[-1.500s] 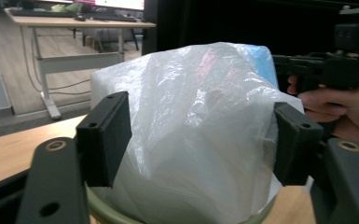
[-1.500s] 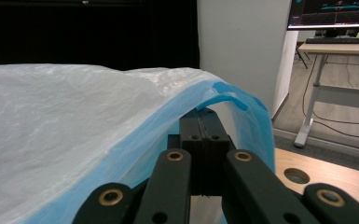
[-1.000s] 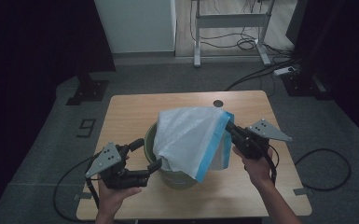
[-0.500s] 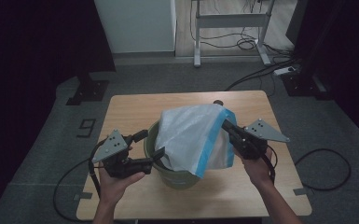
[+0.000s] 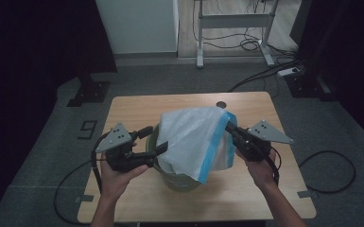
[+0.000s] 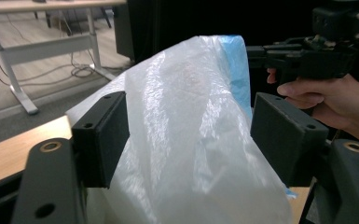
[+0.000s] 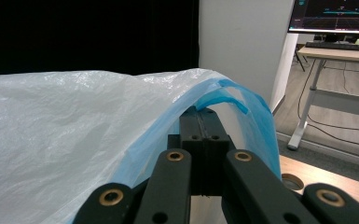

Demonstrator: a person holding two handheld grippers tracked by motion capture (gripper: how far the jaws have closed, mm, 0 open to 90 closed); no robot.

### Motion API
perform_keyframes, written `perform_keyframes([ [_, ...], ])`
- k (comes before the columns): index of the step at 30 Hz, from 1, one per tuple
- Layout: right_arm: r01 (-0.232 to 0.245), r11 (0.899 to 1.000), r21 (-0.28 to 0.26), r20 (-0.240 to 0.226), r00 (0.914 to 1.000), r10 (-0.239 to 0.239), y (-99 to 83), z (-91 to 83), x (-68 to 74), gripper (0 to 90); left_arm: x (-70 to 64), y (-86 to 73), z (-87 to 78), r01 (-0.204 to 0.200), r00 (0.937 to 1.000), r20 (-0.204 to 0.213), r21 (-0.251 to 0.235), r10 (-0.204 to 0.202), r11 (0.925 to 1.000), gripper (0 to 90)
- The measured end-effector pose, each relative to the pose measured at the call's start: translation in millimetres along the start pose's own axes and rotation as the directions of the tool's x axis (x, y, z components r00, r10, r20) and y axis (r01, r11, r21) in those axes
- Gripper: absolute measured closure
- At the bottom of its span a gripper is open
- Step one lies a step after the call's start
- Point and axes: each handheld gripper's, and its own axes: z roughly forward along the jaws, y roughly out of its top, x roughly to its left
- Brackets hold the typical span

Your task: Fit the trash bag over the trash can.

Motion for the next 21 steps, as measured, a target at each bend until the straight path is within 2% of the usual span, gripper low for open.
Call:
perform_keyframes([
  [3, 0.006, 1.0, 0.002, -0.002, 1.0, -0.006, -0.5, 2.0, 1.9, 89.5, 1.6, 3.8, 9.2, 0.002, 1.0, 0.003, 0.023, -0.002, 0.9997, 31.2],
  [8, 0.009, 1.0, 0.003, -0.008, 0.9999, -0.009, -1.5, 4.6, 4.6, 89.4, 0.8, 9.5, 25.2, -0.009, 0.9993, 0.036, 0.071, 0.006, 0.9974, 34.1],
  [11, 0.007, 1.0, 0.001, -0.01, 0.9999, -0.007, -1.6, 5.3, 6.0, 89.5, -1.9, 10.2, 33.5, -0.018, 0.9994, 0.03, 0.09, 0.015, 0.9958, 34.9],
  [14, 0.011, 1.0, 0.002, -0.016, 0.9998, -0.011, -2.1, 5.9, 7.9, 89.5, -2.3, 7.9, 40.1, -0.019, 0.9997, 0.017, 0.095, 0.018, 0.9953, 39.8],
  [18, 0.016, 1.0, 0.001, -0.02, 0.9997, -0.016, -2.9, 6.3, 10.5, 89.5, -1.5, 1.9, 45.4, -0.018, 0.9997, 0.016, 0.089, 0.016, 0.9959, 53.9],
  [21, 0.022, 1.0, -0.001, -0.02, 0.9996, -0.022, -3.5, 6.4, 11.0, 89.4, 0.9, -2.8, 45.8, -0.005, 1.0, 0.005, 0.065, 0.005, 0.9979, 71.1],
])
